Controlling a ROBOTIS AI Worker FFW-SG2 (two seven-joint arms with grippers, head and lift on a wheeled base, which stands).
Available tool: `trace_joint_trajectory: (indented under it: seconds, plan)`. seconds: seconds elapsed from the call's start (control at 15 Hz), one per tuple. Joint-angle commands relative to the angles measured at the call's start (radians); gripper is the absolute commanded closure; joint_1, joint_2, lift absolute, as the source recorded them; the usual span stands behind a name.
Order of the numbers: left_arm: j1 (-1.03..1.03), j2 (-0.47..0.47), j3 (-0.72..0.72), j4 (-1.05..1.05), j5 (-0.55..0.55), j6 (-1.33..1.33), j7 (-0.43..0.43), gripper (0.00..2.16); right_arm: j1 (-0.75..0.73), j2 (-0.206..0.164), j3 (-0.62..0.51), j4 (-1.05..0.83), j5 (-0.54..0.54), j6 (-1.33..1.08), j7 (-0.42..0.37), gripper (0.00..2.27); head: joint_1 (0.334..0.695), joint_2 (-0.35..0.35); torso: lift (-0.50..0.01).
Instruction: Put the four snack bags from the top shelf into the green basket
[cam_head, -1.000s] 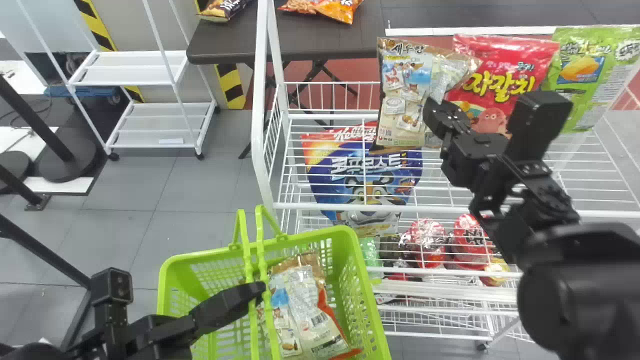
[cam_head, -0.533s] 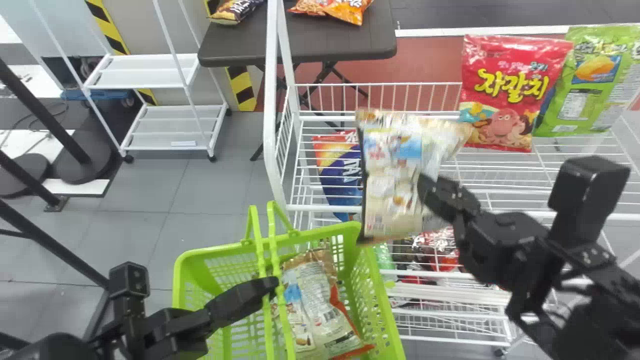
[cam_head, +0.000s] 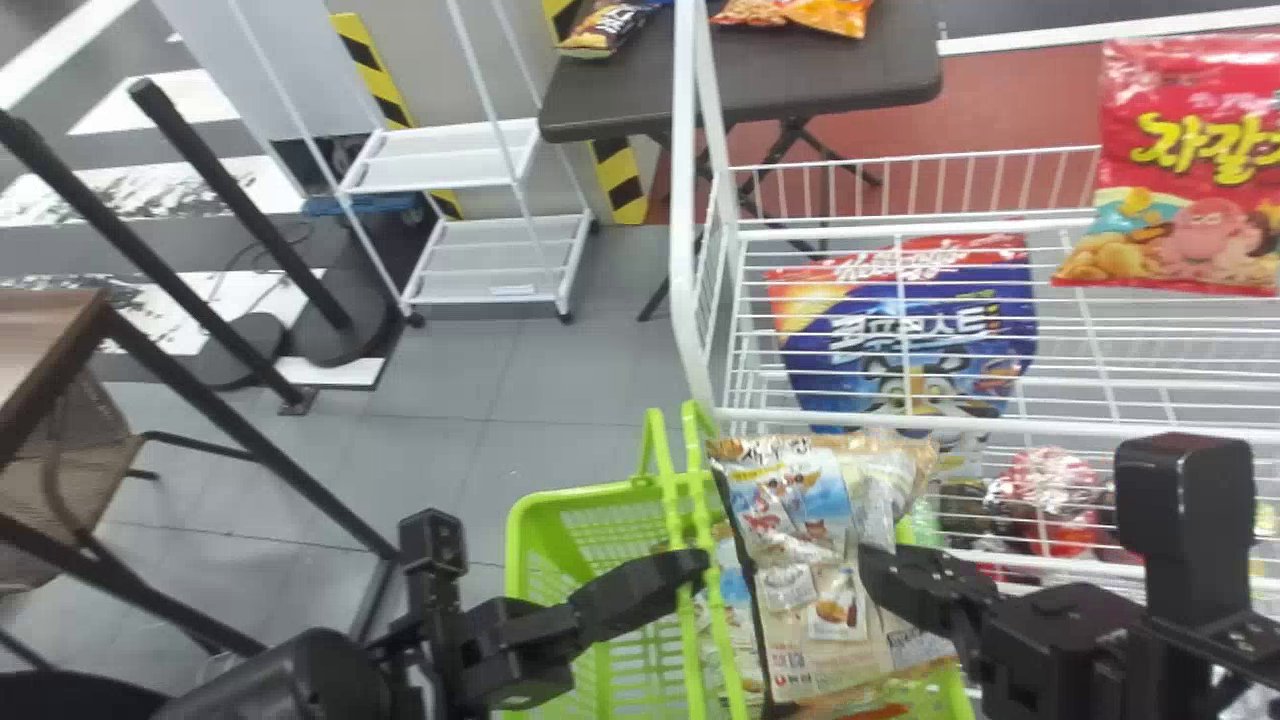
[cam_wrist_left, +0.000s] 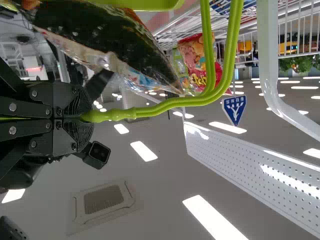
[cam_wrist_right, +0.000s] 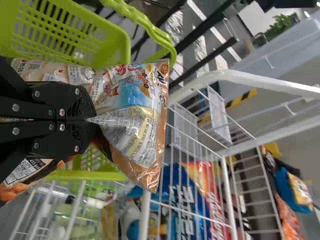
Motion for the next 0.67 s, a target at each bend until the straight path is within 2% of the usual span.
trace_joint_trajectory:
  seconds: [0.0,0.27,0.47,0.53,0.6]
  plan:
    - [-0.001,0.000,-0.004,-0.002,0.000,0.000,-0.011,2.15,-0.036,0.001,0.048,0.044,0.002,0.058,-0.004,2.26,0.695,0.332,0.000]
    - [0.002,-0.002,-0.007,-0.002,0.000,0.000,-0.011,2.15,-0.155,0.020,0.177,0.235,0.000,-0.055,-0.019,2.26,0.695,0.350,0.000]
    - [0.010,-0.002,-0.010,-0.005,0.003,0.000,-0.011,2.15,-0.252,0.072,0.264,0.402,-0.009,-0.098,-0.021,2.25,0.695,0.350,0.000]
    - [0.010,-0.002,-0.008,-0.005,0.003,0.000,-0.011,2.15,-0.269,0.082,0.273,0.431,-0.006,-0.095,-0.021,2.03,0.695,0.350,0.000]
    - [0.013,-0.002,-0.008,-0.005,0.006,0.000,-0.011,2.15,-0.280,0.082,0.281,0.446,-0.005,-0.083,-0.021,1.22,0.695,0.350,0.000]
